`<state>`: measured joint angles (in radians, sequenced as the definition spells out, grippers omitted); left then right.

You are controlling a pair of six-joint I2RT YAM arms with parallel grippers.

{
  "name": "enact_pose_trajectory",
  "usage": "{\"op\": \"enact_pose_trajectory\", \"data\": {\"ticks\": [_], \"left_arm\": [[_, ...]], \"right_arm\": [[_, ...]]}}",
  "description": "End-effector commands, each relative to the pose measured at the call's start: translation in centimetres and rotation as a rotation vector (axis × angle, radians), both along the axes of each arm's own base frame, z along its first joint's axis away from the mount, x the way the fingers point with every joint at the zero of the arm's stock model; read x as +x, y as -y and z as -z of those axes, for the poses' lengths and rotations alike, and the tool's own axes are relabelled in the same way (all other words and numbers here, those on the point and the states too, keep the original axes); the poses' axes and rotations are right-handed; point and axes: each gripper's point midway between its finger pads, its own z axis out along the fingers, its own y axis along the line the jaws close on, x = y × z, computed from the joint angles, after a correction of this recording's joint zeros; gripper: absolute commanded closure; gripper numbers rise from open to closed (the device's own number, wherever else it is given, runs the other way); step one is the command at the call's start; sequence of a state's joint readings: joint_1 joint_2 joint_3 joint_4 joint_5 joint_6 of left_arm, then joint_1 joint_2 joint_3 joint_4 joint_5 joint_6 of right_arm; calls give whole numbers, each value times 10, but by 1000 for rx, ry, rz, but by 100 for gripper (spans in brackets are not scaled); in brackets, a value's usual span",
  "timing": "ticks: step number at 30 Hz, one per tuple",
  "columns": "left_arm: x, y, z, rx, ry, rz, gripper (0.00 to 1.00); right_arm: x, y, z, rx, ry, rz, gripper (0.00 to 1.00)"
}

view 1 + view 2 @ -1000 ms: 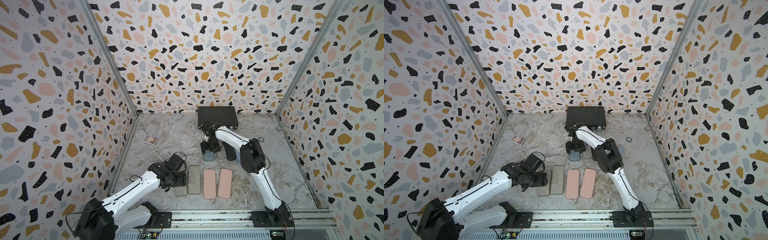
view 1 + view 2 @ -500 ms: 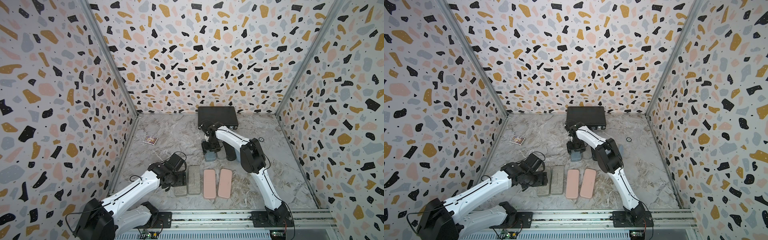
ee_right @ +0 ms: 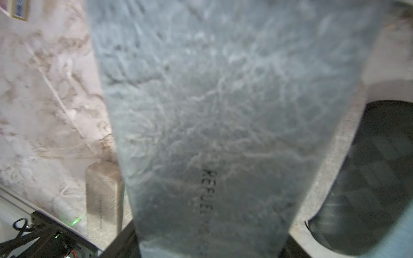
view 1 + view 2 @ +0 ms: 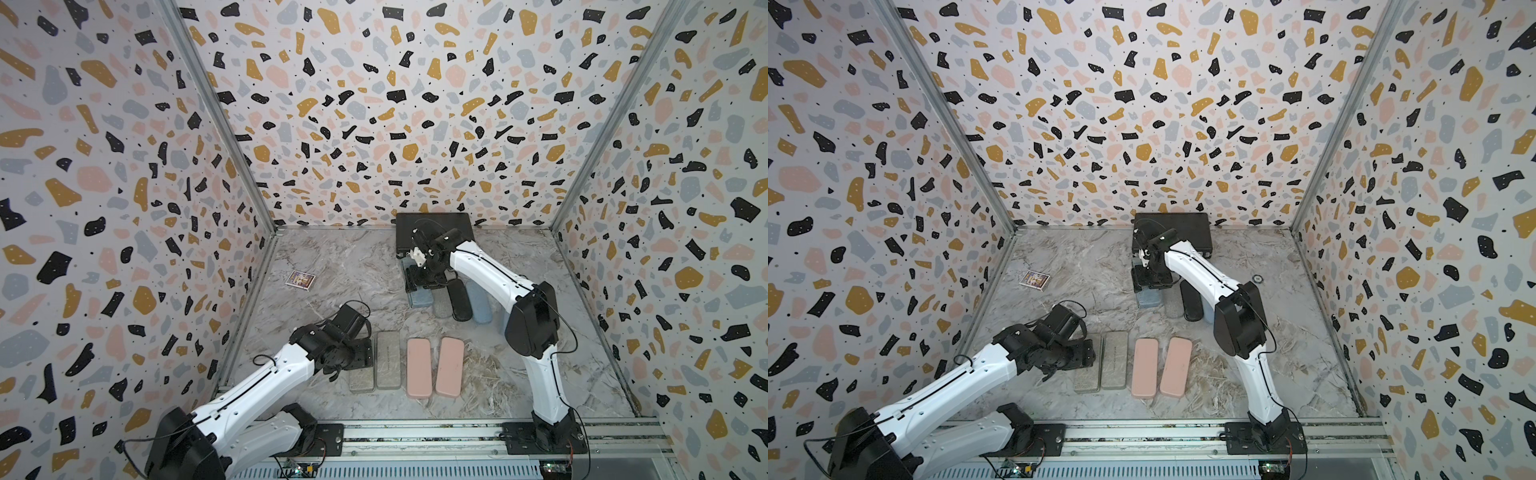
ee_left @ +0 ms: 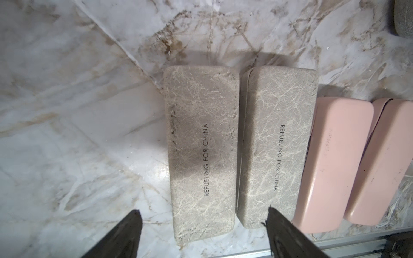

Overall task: Close the glasses case
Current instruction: Pick up the glasses case at the center of the board, then place the glasses case at the center of the board.

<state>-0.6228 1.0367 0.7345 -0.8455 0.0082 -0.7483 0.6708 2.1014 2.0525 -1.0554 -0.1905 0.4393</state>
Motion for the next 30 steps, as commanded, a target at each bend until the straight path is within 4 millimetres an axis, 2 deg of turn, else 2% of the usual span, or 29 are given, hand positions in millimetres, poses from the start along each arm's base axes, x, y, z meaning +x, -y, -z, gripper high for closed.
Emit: {"op": "enact_pose_trajectory", "data": {"ticks": [1,7,11,14,21,25,30], "left_arm": [[9,-2,-15,2,44,-24,13],[16,-2,-18,14,56,-25,12],[24,-1,-18,25,56,-30,12],[31,0,-18,26,54,-33,12],[41,-7,-11,43,27,-56,12],[41,-14,-4,57,0,-78,12],[35,-22,6,70,-38,-112,12]], "right_arm": [[-12,13,-36,15,62,-5,61],[-37,46,-63,-7,122,22,61],[-66,88,-66,-75,152,68,61],[-93,123,-61,-126,157,122,61],[-158,189,-11,-221,76,261,61],[-182,212,18,-261,33,327,61],[-198,227,43,-282,6,365,61]]}}
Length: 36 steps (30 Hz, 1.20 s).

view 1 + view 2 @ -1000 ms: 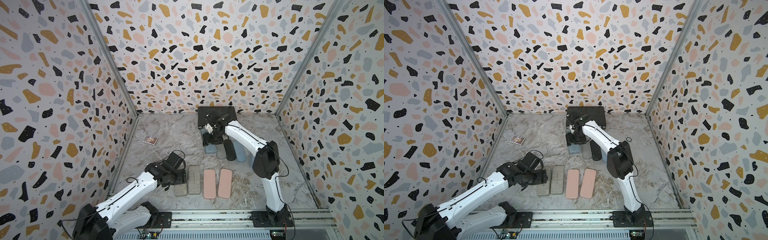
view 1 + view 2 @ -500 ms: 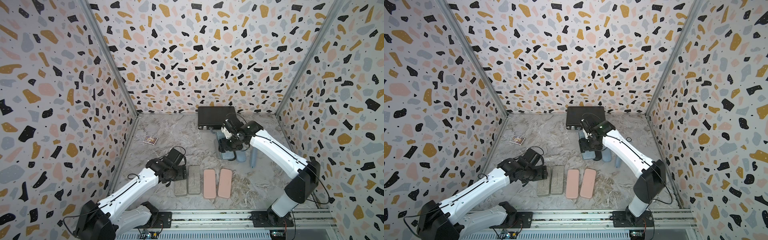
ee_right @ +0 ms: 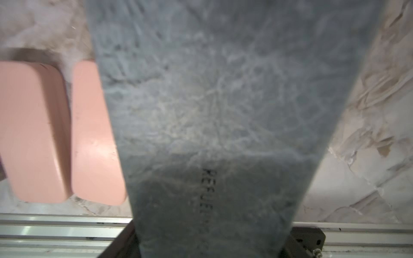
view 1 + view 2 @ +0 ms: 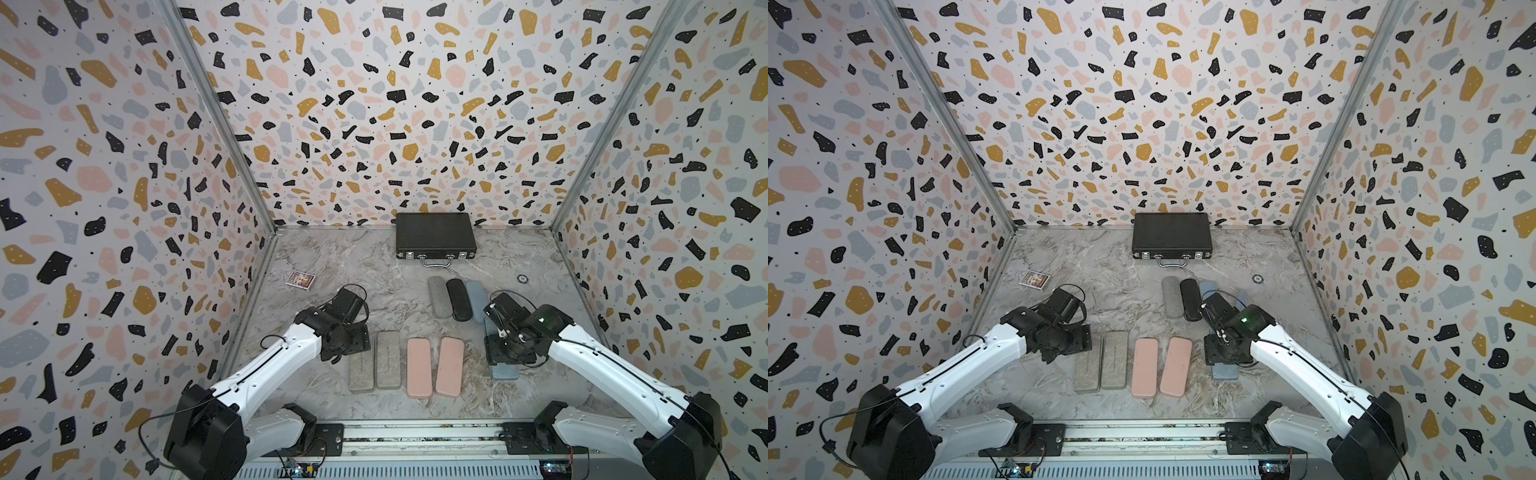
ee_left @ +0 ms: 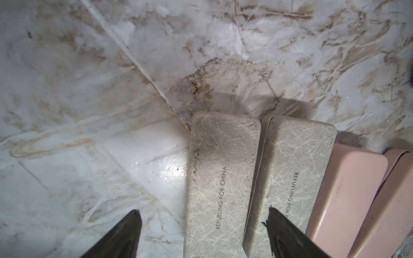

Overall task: Close the glasses case
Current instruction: Place the glasses case at the center of the board.

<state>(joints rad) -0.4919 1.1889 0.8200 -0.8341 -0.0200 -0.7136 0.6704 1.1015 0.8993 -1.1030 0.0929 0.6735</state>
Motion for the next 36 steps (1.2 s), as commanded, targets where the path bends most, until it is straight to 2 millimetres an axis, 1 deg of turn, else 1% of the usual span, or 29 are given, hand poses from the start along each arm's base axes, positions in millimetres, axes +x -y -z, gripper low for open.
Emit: {"op": "enact_pose_trajectory", "data": {"ticks": [1,4,12,19,22,31,36], "left_arm": [[-3,-6,5,10,-16,-16,12],[-5,-11,9,16,-28,-34,12],[-7,-27,15,31,-56,-114,12],[0,-38,6,16,-17,-203,12],[3,-43,4,20,-3,-229,12],[5,-51,11,18,-37,-268,12],[8,-55,8,9,-29,-295,11]], "right_arm": [[1,7,2,1,41,63,61],[-3,9,16,-7,17,66,61],[-6,1,48,15,-34,67,61],[-9,-10,71,65,-71,85,60],[-8,-14,79,77,-83,89,60],[-8,-23,96,88,-128,86,58],[-6,-25,101,89,-135,86,54]]}}
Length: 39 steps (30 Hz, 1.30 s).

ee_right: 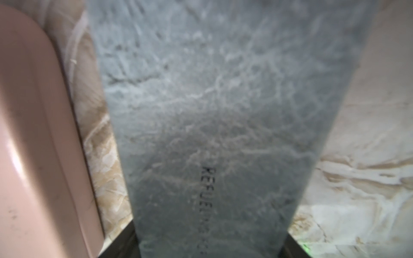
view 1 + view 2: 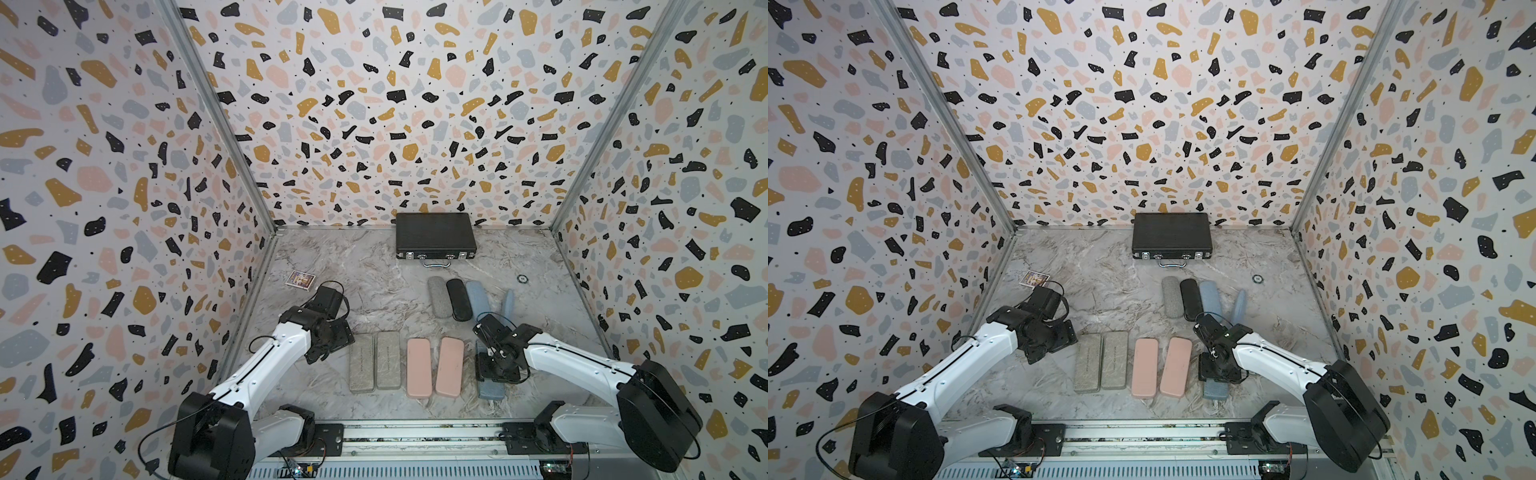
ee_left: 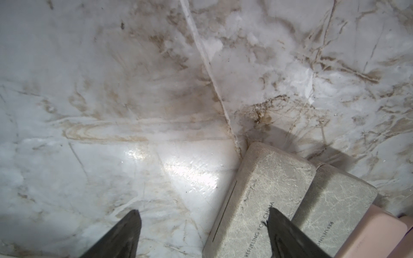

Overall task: Close the glasses case
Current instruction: Place the glasses case at the center of the board, then adjust the glasses case at the center of the board.

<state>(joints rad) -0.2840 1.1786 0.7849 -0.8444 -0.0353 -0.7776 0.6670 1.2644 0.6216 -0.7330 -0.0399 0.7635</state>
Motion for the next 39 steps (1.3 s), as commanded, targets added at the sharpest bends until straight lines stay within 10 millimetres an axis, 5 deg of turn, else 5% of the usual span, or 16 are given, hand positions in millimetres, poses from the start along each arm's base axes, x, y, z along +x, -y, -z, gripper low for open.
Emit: {"op": "enact_pose_trajectory", "data": {"ticks": [1,15,21,26,32,39], "left_arm": [[1,-4,-2,-2,4,-27,11],[20,-17,-38,-24,71,-110,10],[40,-15,-72,-29,149,-96,10],[45,-20,-77,-14,157,-97,9],[43,-23,-70,-13,141,-104,9],[37,-30,-58,12,112,-104,9]], "right_arm": [[6,-7,7,21,6,11,54],[4,-11,-1,35,-9,-20,32],[6,-7,-31,36,34,-36,27],[12,1,-70,26,119,-41,23],[22,23,-114,-72,206,-53,18],[41,78,-142,-201,255,62,20]]}}
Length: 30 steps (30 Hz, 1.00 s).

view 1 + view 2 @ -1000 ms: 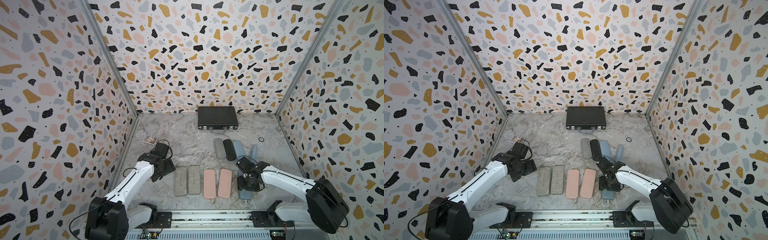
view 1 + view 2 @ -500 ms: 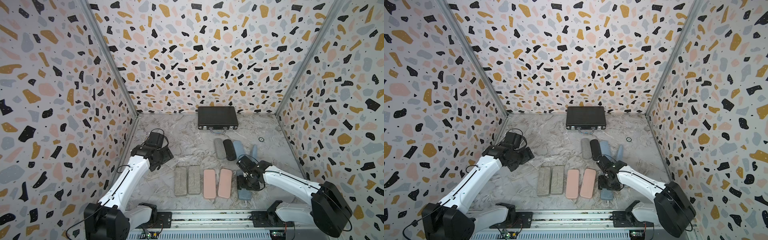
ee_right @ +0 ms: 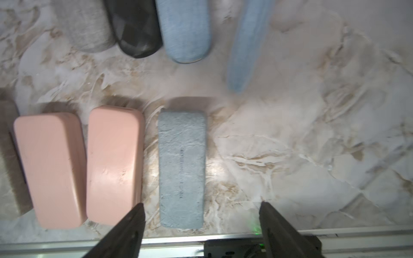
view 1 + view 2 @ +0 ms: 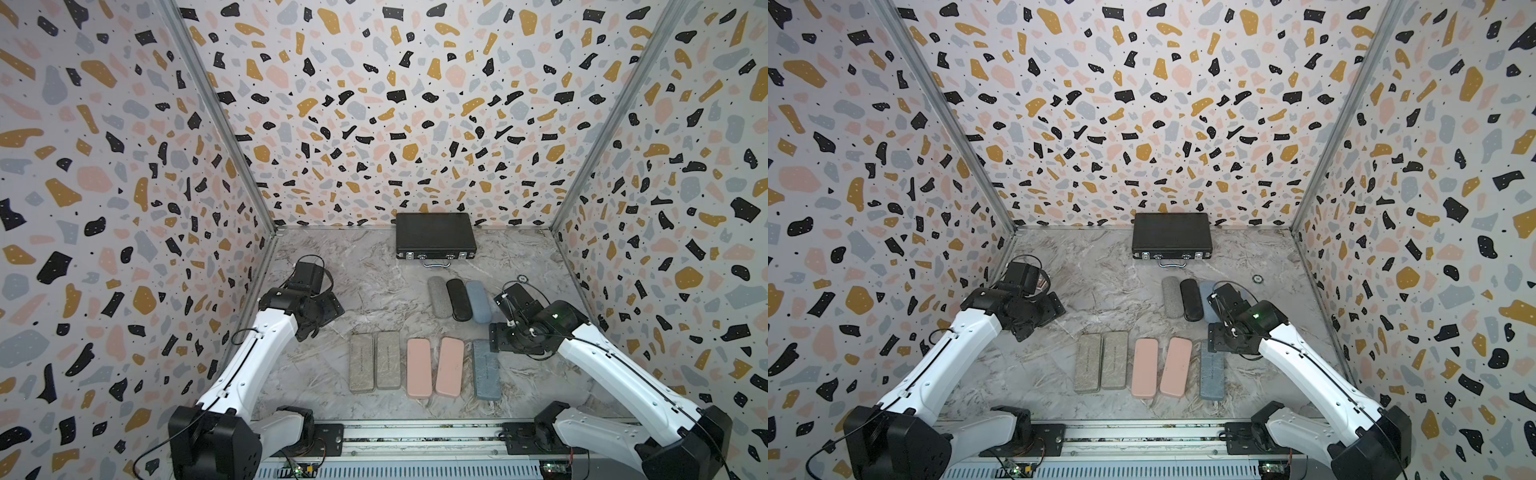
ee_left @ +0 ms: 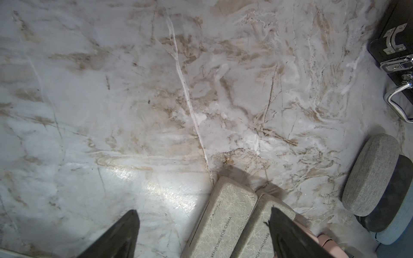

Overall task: Close the glasses case
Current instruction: Adjust the glasses case at the center of the board.

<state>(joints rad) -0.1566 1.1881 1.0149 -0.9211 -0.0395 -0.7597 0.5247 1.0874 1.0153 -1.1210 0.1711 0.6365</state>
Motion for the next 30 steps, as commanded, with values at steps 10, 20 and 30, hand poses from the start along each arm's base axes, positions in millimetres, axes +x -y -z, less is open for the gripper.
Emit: {"op": "enact_pose_trajectory", "data": {"ticks": [10,20,30], "left_arm": [[-20,-1,49,-9,-123,29,40],[-35,11,89,-70,-224,58,95],[-49,11,106,-76,-271,69,100]], "right_arm": [[-6,52,-5,-95,-57,94,88],[-15,39,52,-2,-167,236,100],[-21,30,91,45,-214,247,100]]}}
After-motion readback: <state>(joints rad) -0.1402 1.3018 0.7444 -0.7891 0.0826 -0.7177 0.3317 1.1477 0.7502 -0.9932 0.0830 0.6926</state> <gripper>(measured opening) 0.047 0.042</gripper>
